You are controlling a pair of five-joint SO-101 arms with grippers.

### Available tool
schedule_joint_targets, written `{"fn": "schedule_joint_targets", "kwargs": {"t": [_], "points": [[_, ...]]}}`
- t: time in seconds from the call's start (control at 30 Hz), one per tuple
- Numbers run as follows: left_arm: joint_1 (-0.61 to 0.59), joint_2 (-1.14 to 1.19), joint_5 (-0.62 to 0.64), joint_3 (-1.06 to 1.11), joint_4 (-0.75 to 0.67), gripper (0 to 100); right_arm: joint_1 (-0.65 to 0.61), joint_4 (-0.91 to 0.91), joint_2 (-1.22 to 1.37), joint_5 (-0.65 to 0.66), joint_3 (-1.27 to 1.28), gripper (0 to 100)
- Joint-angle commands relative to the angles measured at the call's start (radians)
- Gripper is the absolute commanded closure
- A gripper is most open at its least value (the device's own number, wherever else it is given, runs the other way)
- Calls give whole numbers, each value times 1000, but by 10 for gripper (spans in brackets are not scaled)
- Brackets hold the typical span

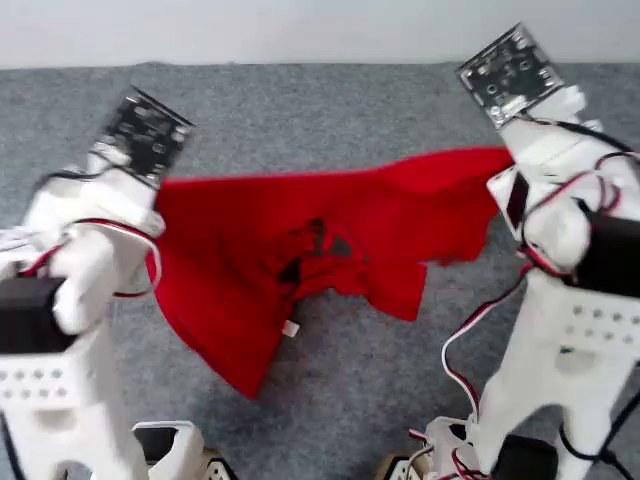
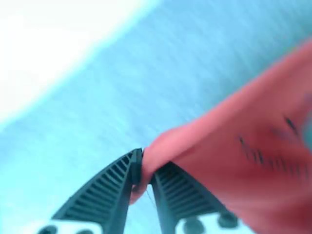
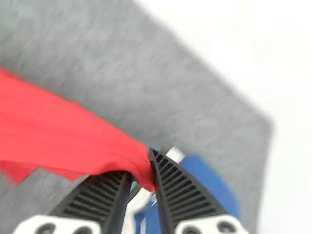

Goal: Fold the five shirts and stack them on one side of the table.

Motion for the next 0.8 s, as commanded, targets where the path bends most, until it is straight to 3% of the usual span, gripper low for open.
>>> {"fn": "schedule_joint_targets", "kwargs": {"t": [0.0,0.2,0.33,0.77], "points": [[-28,-29,-5,-157,-137,986,-36,-70,-28,25,-170,988],[-20,-31,-170,-272,-287,986,-151,-288,-30,172,-299,988],[-20,-38,-242,-288,-315,986,-199,-374,-31,247,-307,988],[-20,-71,-258,-289,-235,986,-252,-478,-133,377,-307,988]]}}
